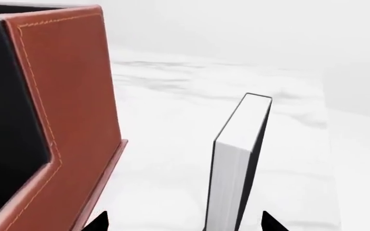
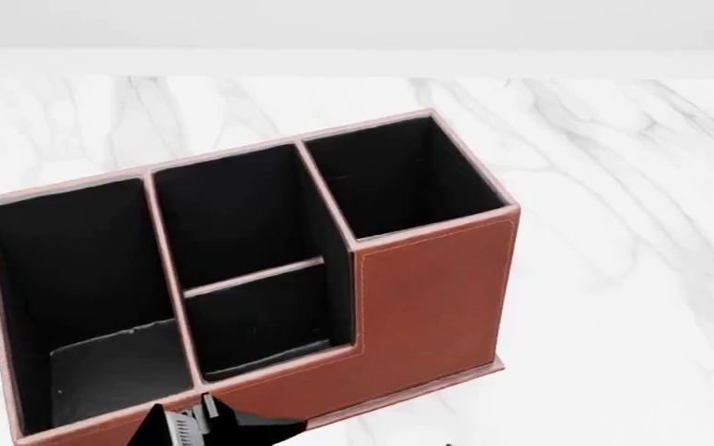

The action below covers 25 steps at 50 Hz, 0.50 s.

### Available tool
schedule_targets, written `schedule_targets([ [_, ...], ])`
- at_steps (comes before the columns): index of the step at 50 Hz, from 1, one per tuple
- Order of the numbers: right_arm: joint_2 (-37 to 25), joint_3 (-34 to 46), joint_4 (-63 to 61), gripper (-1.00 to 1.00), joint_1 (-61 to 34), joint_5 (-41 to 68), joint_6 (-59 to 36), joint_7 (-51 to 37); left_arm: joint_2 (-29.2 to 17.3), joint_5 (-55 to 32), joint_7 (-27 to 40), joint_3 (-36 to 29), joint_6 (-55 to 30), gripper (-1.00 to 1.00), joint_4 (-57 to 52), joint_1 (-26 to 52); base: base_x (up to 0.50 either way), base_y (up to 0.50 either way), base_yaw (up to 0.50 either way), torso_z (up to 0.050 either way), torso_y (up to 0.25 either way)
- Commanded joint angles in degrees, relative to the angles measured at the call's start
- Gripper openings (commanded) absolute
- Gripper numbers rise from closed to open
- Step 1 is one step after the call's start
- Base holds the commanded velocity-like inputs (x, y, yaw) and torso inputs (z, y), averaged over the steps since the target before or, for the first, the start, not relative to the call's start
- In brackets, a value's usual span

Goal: Pick up the book and place it in the back compartment of the caddy.

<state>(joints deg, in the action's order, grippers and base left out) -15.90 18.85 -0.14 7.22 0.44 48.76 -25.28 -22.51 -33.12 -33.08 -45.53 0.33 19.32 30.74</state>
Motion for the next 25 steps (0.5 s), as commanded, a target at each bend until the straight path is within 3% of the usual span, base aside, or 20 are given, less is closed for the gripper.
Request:
schedule_targets([
  [1, -0.1, 0.2, 0.0, 1.00, -0.1, -0.1, 0.0, -0.2, 3.9, 0.3, -2.3, -0.8, 0.7, 1.00, 5.8, 2.3, 0.00, 0.00, 0.00, 0.000, 0.000],
  [25, -0.5, 0.4, 0.1, 1.00, -0.2, 0.1, 0.2, -0.7, 9.9, 1.4, -6.2, -3.0, 2.4, 1.00, 14.2, 4.5, 0.00, 0.00, 0.00, 0.000, 0.000],
])
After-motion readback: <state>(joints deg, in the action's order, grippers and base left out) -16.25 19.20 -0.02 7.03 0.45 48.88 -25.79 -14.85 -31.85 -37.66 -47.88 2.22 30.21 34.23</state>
